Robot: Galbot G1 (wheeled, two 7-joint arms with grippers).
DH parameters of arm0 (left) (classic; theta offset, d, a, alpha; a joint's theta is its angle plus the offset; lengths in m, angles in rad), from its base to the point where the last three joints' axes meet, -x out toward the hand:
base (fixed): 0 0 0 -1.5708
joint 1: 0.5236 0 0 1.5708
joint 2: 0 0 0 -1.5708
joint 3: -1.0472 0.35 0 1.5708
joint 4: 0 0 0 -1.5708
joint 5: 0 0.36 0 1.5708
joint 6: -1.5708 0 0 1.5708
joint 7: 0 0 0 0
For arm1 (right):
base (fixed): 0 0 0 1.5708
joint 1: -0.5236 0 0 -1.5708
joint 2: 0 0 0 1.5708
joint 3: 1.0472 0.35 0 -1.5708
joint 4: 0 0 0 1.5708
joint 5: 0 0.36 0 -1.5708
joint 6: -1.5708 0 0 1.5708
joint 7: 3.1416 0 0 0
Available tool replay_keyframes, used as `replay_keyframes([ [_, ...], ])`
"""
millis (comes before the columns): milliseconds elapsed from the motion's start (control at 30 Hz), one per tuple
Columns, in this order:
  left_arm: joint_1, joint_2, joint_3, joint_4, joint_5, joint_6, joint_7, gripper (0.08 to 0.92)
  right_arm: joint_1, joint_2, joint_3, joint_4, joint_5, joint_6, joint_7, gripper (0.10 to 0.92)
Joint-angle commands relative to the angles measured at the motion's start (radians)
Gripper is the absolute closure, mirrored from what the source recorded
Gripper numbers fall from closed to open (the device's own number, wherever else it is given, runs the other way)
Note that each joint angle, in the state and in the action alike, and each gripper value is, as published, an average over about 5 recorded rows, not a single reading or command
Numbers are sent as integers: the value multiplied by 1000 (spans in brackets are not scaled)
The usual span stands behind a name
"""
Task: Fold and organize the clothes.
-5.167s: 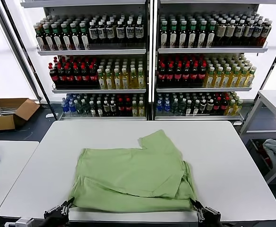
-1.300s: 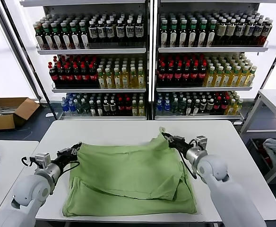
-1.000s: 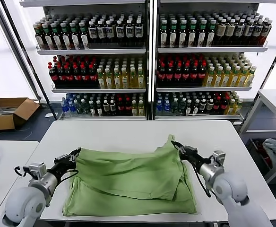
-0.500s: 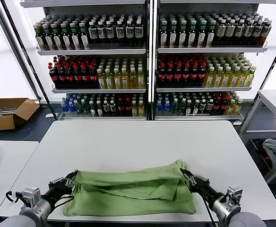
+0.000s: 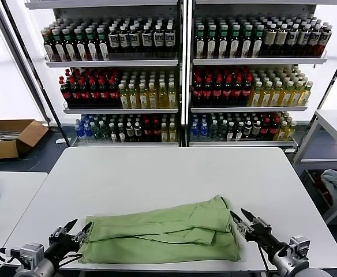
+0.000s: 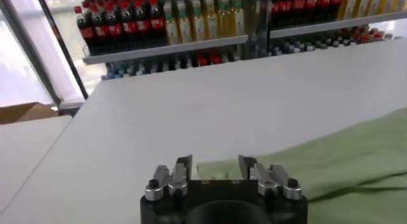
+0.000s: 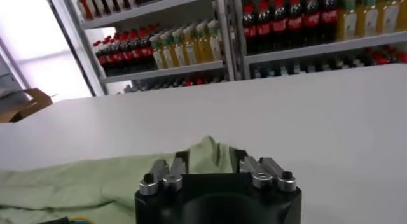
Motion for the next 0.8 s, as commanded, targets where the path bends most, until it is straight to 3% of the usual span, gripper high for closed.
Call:
replay_keyframes([
  [33,9,-90,47,-24,-76,-18,-132,403,-12,22,124,-44,-59,230,-21,395],
  [200,-9,-158,114,14,-75,-23,-198,265,-65,53,171,-38,-45,259,-18,259],
  [367,-30,-194,163,54,-41,-15,-241,183,-101,57,192,-23,-54,269,-16,206],
  [600,-43,-215,188,85,-3,3,-286,180,-101,48,201,3,-40,262,-11,203],
  [800,-23,-233,196,87,4,3,-287,303,-92,48,193,12,-37,256,-9,203],
])
